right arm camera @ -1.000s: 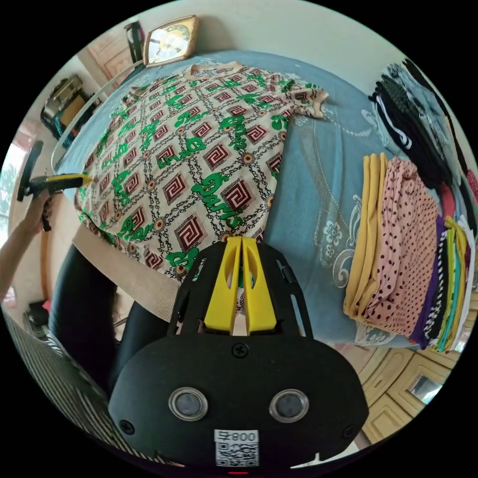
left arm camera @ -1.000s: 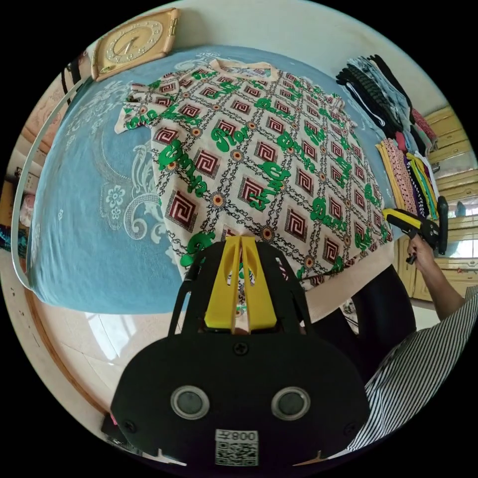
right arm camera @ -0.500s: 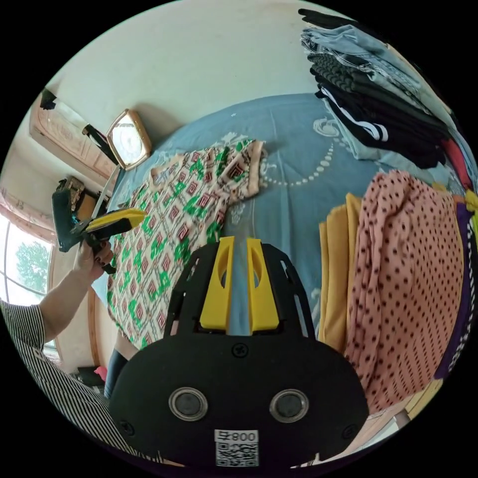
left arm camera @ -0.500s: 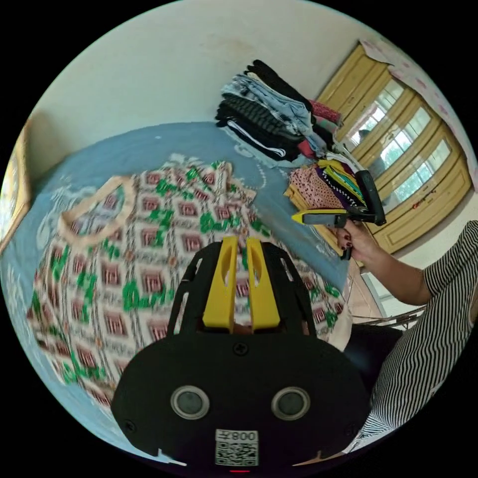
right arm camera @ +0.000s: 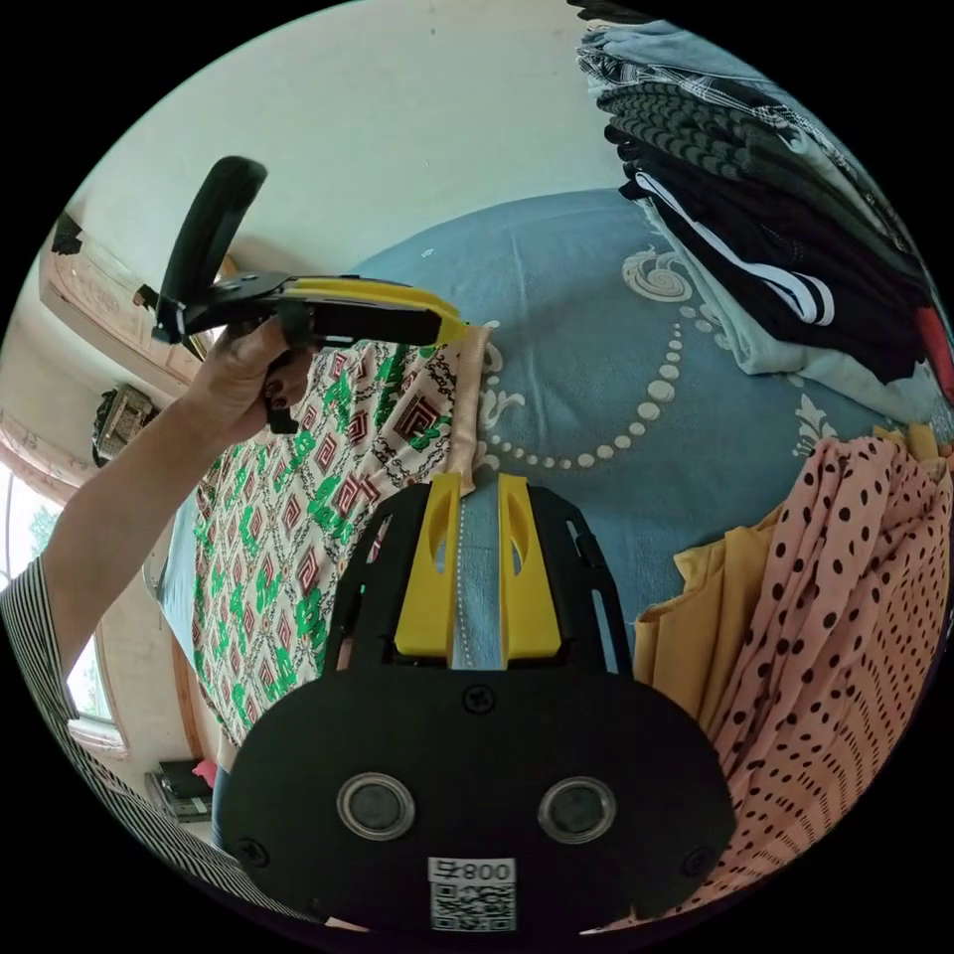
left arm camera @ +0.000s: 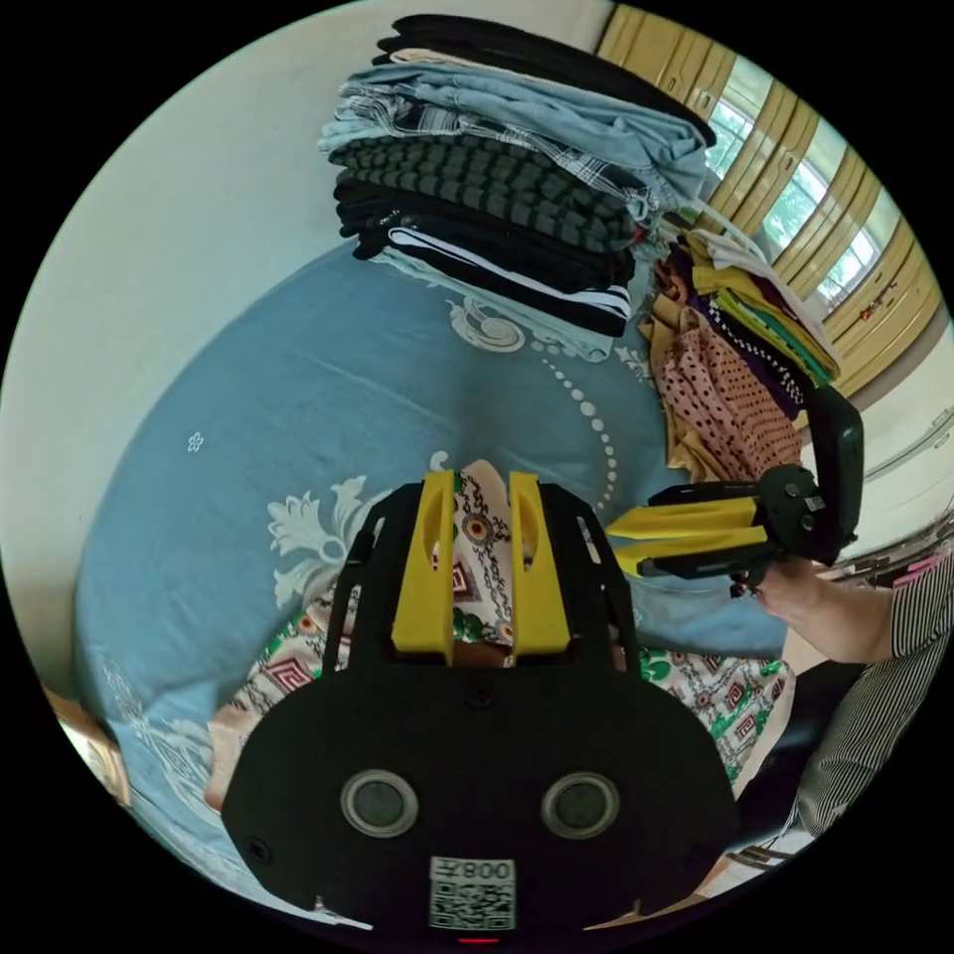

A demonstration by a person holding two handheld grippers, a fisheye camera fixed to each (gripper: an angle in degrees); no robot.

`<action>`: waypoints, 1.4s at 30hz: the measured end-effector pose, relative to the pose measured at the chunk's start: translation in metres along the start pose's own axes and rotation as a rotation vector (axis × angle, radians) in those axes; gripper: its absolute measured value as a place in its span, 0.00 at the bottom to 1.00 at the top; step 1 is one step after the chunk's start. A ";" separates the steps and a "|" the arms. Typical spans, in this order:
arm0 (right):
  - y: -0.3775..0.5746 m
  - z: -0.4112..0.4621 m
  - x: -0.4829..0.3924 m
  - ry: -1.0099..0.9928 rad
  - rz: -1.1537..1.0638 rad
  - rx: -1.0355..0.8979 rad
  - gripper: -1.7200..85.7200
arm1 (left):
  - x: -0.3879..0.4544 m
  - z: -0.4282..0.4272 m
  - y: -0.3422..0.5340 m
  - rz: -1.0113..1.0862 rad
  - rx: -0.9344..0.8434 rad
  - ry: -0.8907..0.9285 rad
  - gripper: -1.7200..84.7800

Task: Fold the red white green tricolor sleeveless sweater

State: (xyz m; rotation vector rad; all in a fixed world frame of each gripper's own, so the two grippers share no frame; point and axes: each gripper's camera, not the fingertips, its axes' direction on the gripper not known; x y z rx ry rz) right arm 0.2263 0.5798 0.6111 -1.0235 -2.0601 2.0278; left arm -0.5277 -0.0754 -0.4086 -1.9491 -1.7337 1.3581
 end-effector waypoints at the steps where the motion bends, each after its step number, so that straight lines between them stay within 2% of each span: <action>1: -0.002 0.003 0.000 -0.011 -0.003 -0.001 0.10 | -0.004 0.010 -0.011 0.021 -0.022 -0.002 0.12; 7: -0.015 0.012 -0.004 -0.011 0.010 0.016 0.09 | -0.027 0.057 -0.049 0.084 -0.167 -0.075 0.09; 10: -0.019 0.015 -0.005 -0.016 0.021 0.030 0.07 | -0.044 0.065 -0.058 0.067 -0.155 -0.065 0.07; 19: -0.032 0.008 -0.023 -0.031 -0.022 0.108 0.02 | -0.108 0.047 -0.054 0.002 0.063 0.111 0.05; 25: -0.038 -0.007 -0.059 -0.043 -0.194 0.187 0.02 | -0.162 0.026 -0.007 -0.097 0.258 0.242 0.05; 32: -0.046 0.026 -0.115 -0.088 -0.405 0.077 0.02 | -0.229 0.042 0.063 -0.310 0.272 0.325 0.06; 42: -0.059 0.067 -0.129 -0.165 -0.413 -0.033 0.02 | -0.280 0.043 0.113 -0.420 0.313 0.344 0.10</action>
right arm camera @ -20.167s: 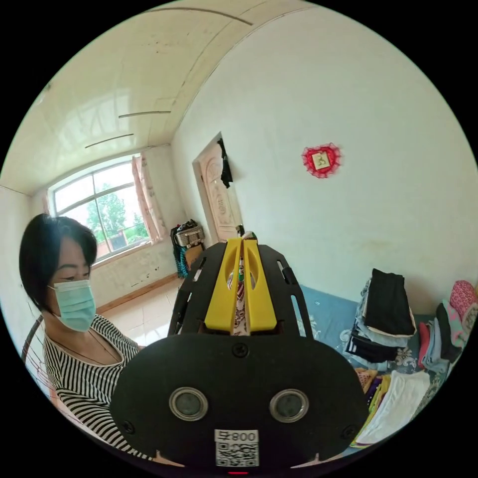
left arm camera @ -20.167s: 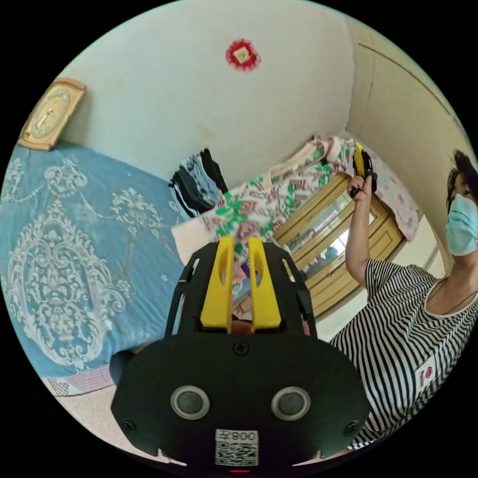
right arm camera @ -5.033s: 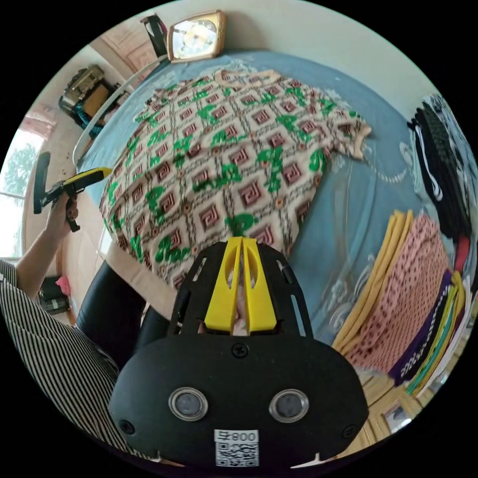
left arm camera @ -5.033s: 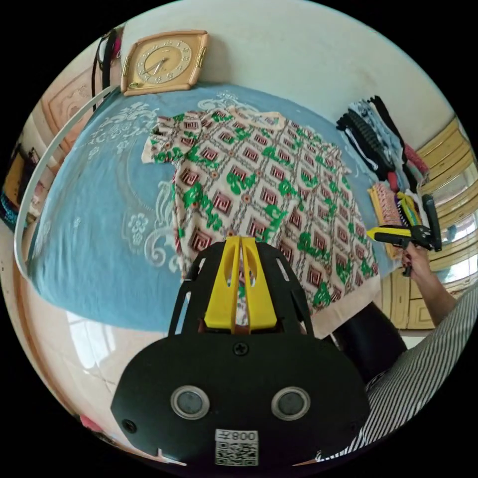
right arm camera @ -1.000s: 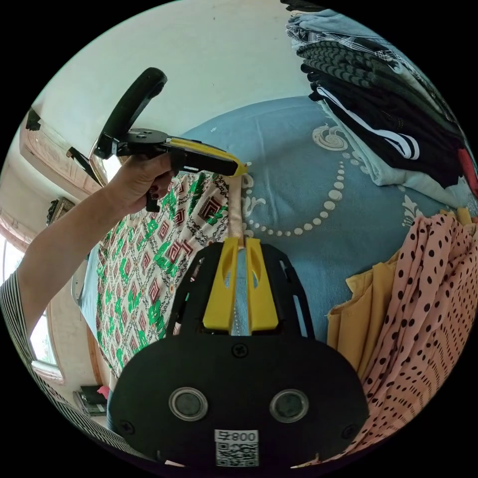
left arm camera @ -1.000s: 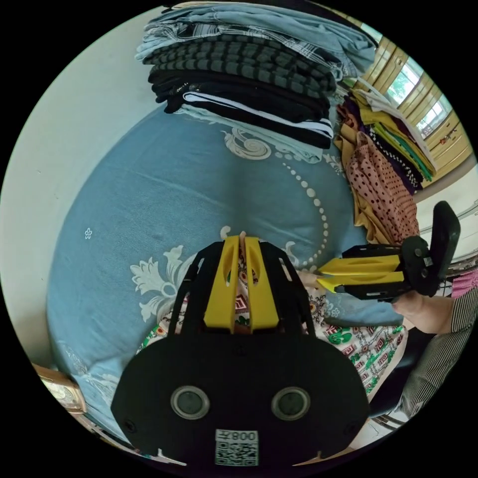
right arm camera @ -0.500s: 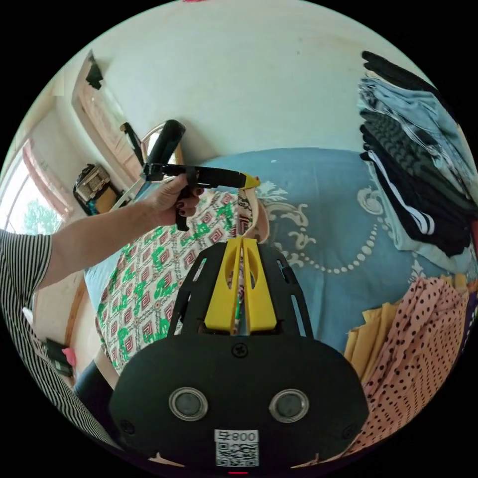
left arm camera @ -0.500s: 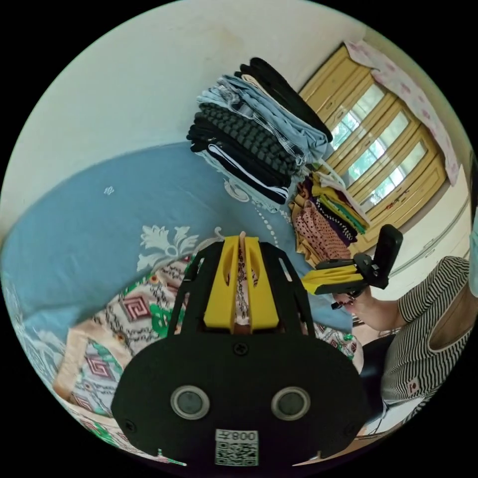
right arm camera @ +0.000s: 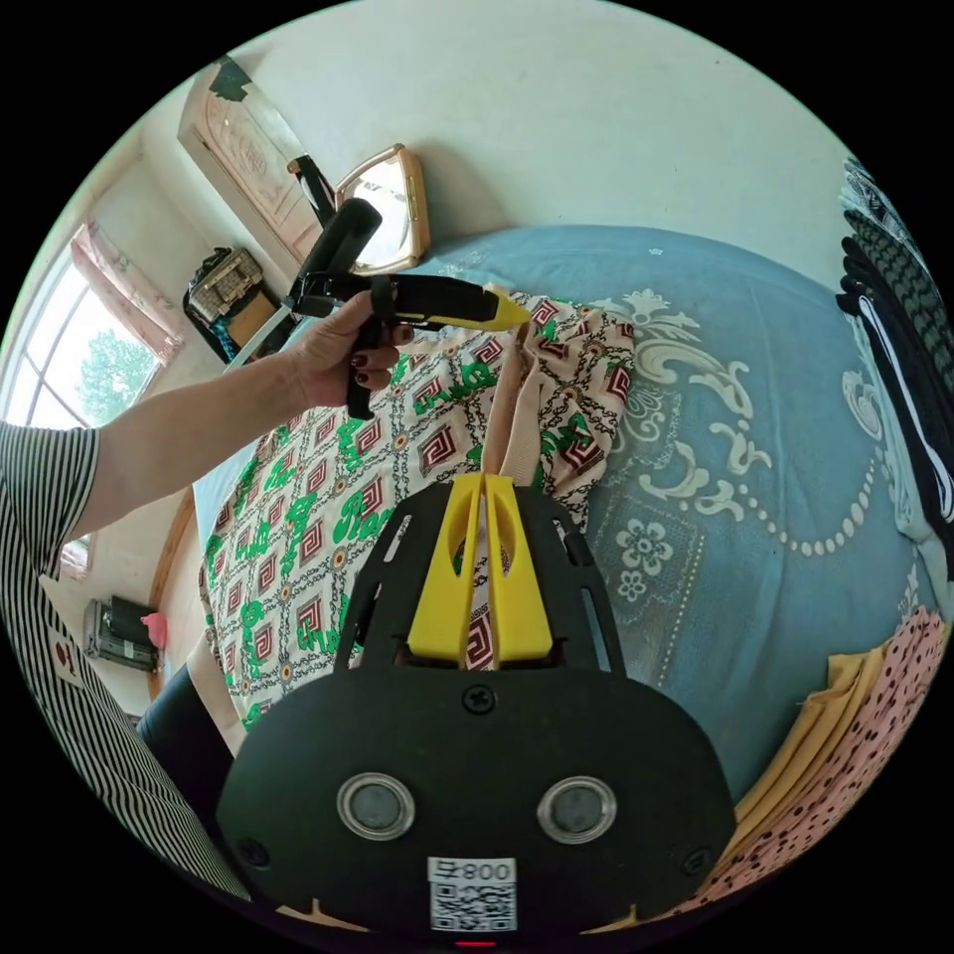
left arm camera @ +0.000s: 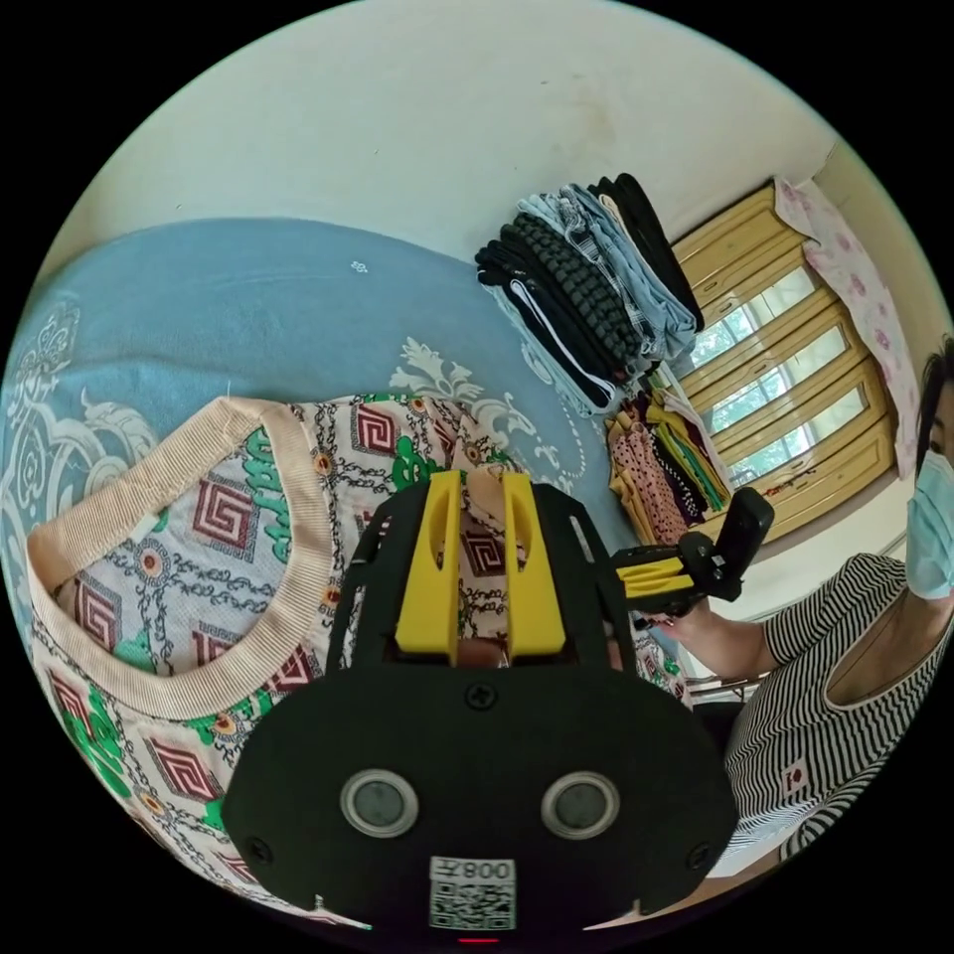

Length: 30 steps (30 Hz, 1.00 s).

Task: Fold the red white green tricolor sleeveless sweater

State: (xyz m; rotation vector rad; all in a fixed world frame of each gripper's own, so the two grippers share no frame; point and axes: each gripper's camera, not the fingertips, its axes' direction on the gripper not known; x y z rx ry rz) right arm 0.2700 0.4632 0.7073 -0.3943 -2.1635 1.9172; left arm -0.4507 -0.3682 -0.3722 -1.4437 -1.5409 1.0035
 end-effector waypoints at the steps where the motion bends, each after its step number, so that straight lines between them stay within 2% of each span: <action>1: -0.003 0.003 -0.001 0.000 -0.008 -0.013 0.02 | 0.000 -0.002 0.000 0.011 0.012 -0.012 0.11; 10: -0.014 0.015 -0.010 0.009 -0.051 -0.060 0.02 | -0.024 -0.007 0.014 -0.050 0.002 -0.135 0.12; 22: -0.015 0.020 0.004 -0.026 0.033 -0.036 0.02 | -0.031 -0.016 0.018 -0.078 0.090 -0.123 0.13; 27: -0.010 0.024 0.005 -0.056 0.045 -0.049 0.02 | -0.021 0.005 -0.005 -0.033 0.036 -0.125 0.12; 30: -0.010 0.026 0.010 -0.061 0.075 -0.052 0.01 | -0.017 0.027 -0.020 -0.018 -0.053 -0.201 0.10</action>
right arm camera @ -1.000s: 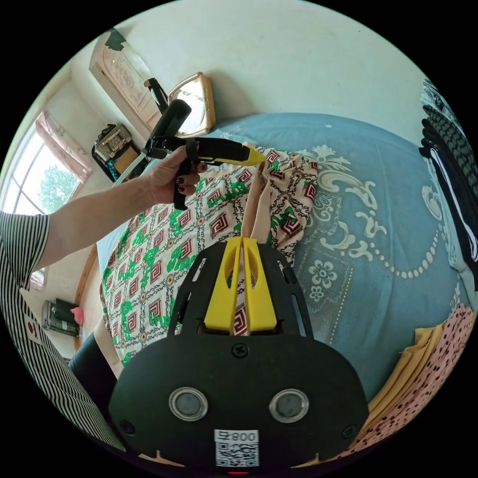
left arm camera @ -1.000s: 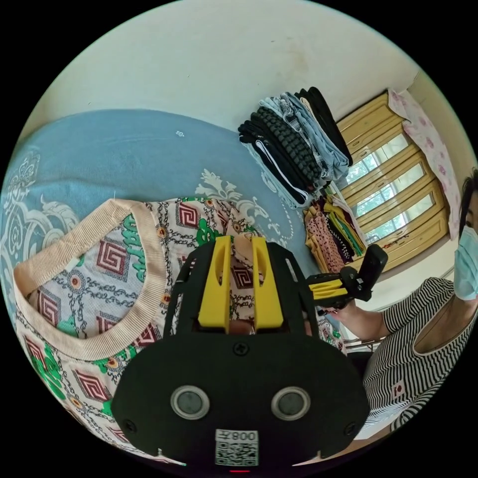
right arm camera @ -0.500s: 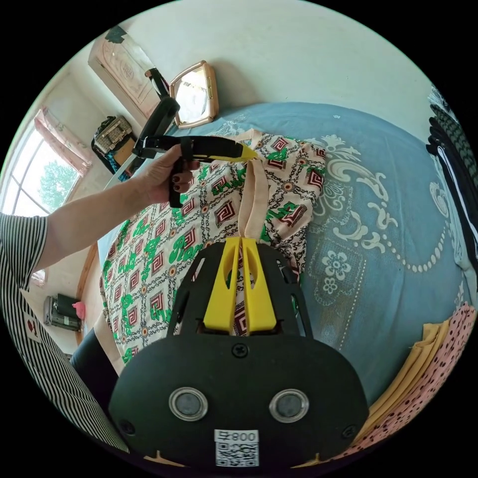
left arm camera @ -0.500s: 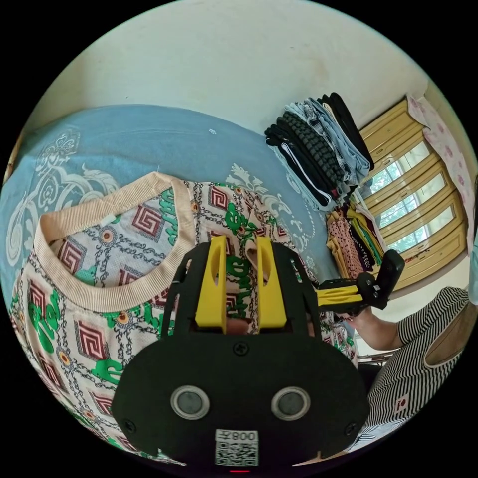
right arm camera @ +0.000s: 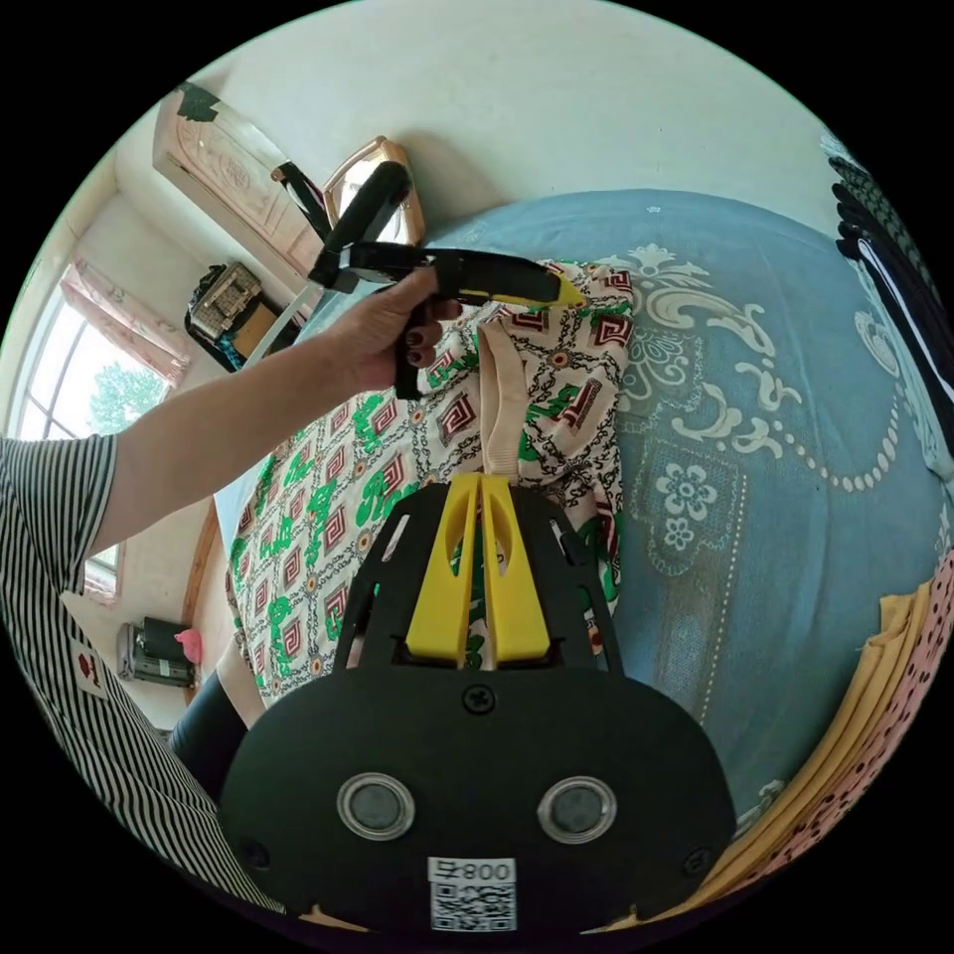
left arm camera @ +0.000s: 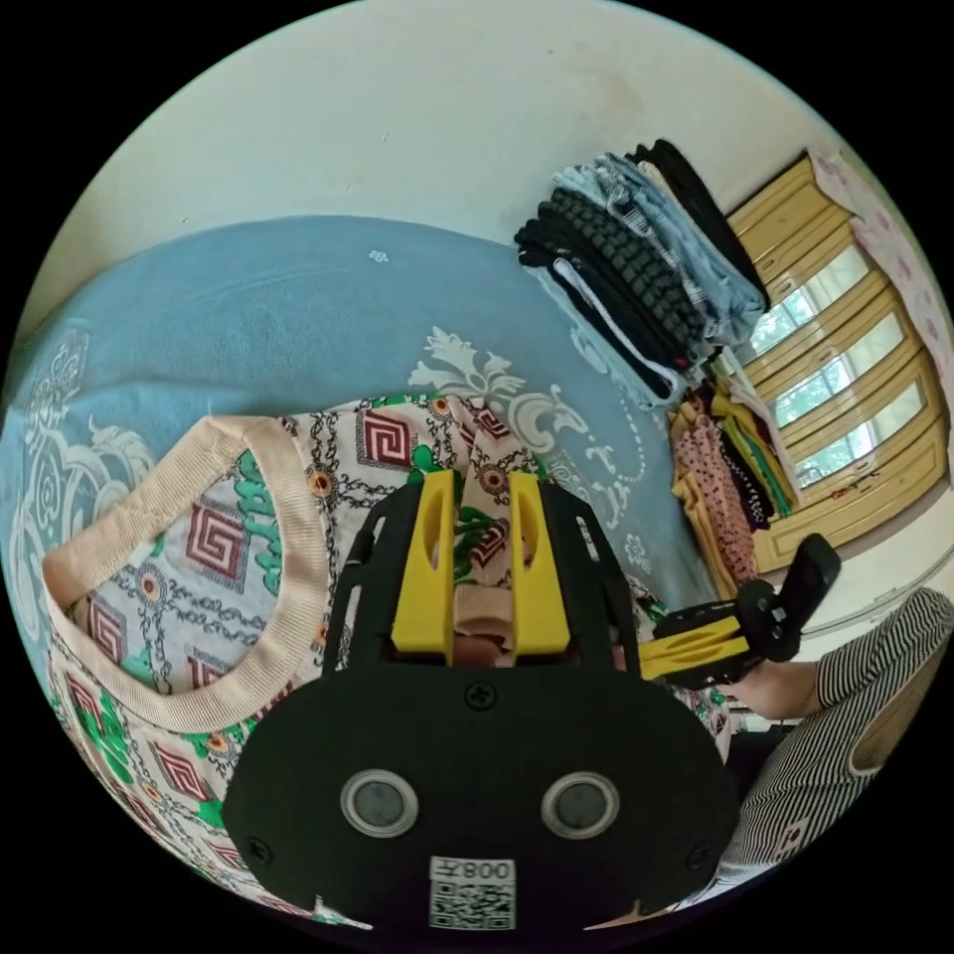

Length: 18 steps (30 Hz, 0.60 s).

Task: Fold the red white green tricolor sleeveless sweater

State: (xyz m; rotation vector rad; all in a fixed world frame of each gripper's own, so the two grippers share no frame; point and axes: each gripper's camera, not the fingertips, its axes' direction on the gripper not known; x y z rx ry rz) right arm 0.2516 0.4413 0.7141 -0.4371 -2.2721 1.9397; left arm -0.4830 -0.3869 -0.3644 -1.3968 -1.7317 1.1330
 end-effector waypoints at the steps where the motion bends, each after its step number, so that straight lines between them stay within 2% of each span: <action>1: 0.000 -0.002 0.001 -0.014 0.005 0.011 0.01 | 0.003 0.004 -0.004 -0.002 -0.011 -0.026 0.08; 6: 0.000 -0.014 0.003 -0.013 0.004 0.057 0.01 | 0.017 0.007 -0.016 0.036 -0.029 -0.080 0.06; 18: -0.003 -0.020 0.029 0.004 0.064 0.066 0.02 | 0.057 -0.001 -0.016 0.130 -0.023 -0.155 0.09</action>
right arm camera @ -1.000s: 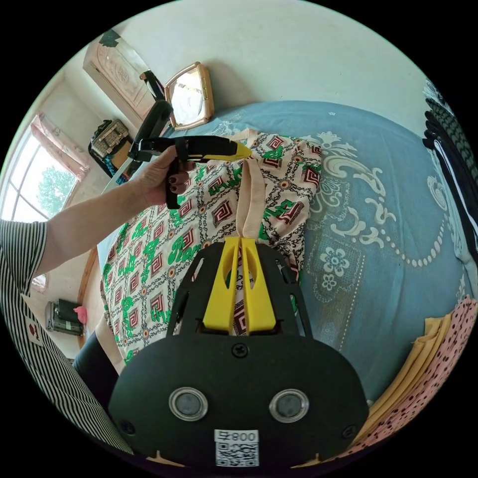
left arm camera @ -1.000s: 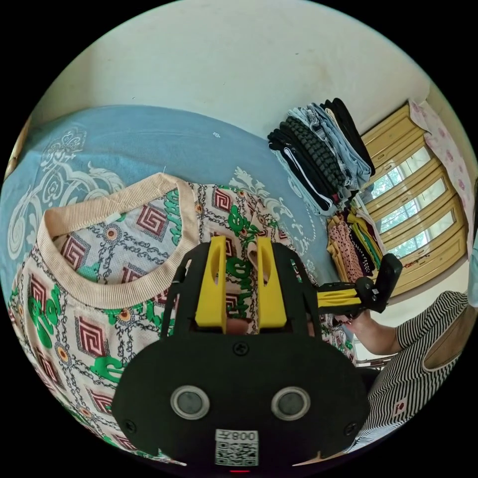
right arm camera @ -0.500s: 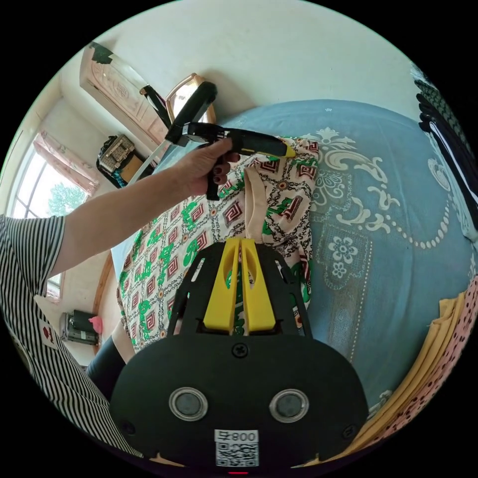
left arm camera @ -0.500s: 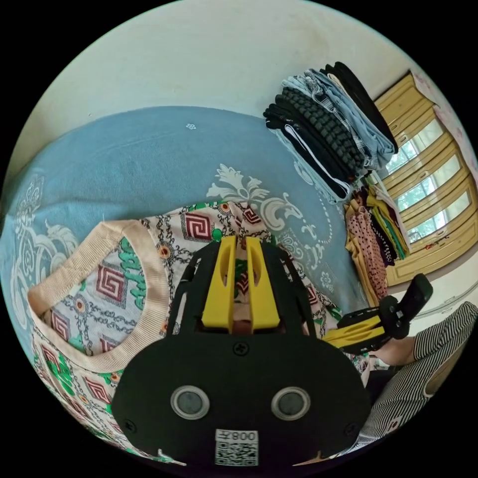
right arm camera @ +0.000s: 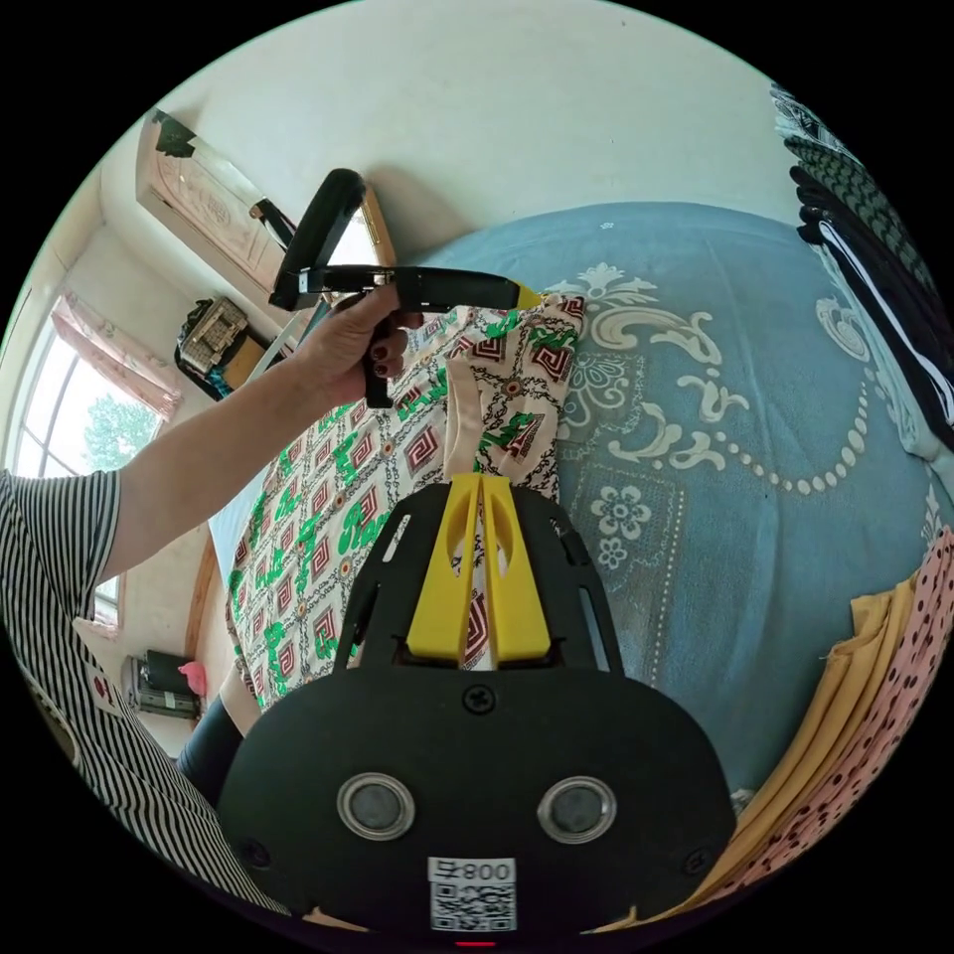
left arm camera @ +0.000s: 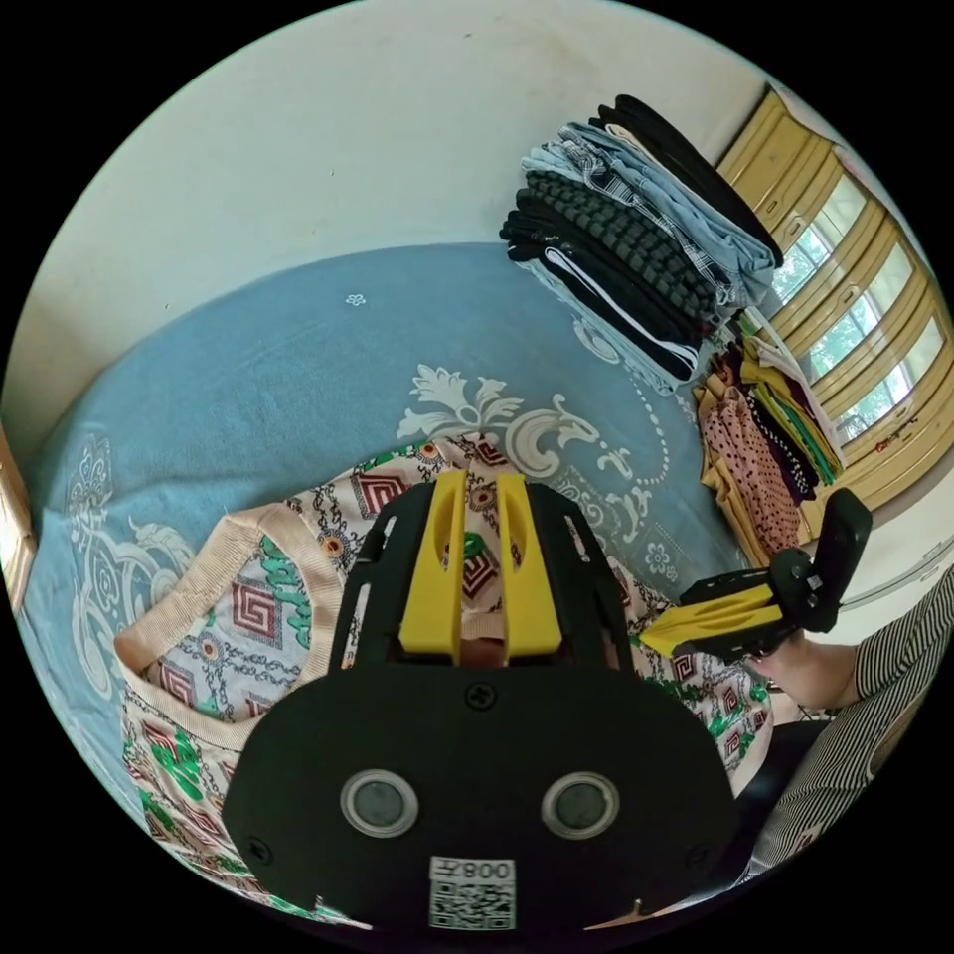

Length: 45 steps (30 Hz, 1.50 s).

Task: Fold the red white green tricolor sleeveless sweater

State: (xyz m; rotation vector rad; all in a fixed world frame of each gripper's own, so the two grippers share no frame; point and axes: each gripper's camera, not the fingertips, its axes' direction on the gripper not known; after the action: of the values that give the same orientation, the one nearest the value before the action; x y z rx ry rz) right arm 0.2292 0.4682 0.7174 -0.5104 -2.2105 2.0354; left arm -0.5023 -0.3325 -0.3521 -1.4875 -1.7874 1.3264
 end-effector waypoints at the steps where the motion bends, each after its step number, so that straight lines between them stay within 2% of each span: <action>1: 0.001 -0.001 0.001 -0.002 0.009 0.006 0.02 | 0.003 -0.001 -0.002 0.001 0.010 0.013 0.09; 5: 0.000 -0.005 0.000 -0.023 0.009 0.025 0.02 | 0.010 0.003 -0.009 0.000 0.004 0.021 0.07; 10: -0.001 0.000 0.002 0.019 0.034 -0.009 0.02 | 0.022 0.020 -0.019 0.017 -0.087 -0.009 0.03; 17: 0.000 -0.001 0.005 0.025 0.074 -0.005 0.02 | 0.034 0.016 -0.027 0.035 -0.065 0.002 0.03; 23: 0.001 -0.006 0.000 0.024 0.075 0.000 0.02 | 0.037 -0.021 0.004 0.052 -0.014 0.033 0.05; 27: 0.001 -0.008 -0.004 0.020 0.089 0.005 0.02 | 0.043 -0.017 0.018 0.078 -0.113 -0.025 0.03; 33: 0.000 -0.019 -0.015 0.018 0.088 0.033 0.02 | 0.053 -0.041 0.018 0.090 -0.051 0.013 0.03; 38: -0.002 -0.017 -0.020 0.024 0.121 0.021 0.02 | 0.056 -0.042 0.027 0.101 -0.120 -0.028 0.03; 43: -0.007 -0.036 -0.035 0.026 0.108 0.079 0.02 | 0.051 -0.096 0.062 0.058 0.030 0.012 0.03; 45: -0.007 -0.038 -0.041 0.050 0.094 0.083 0.02 | 0.051 -0.112 0.079 0.050 0.040 0.043 0.03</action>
State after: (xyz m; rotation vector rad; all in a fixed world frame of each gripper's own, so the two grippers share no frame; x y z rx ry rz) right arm 0.2779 0.4911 0.7348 -0.6598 -2.1016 2.1253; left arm -0.3879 -0.2472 -0.3849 -1.5372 -1.6975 1.3363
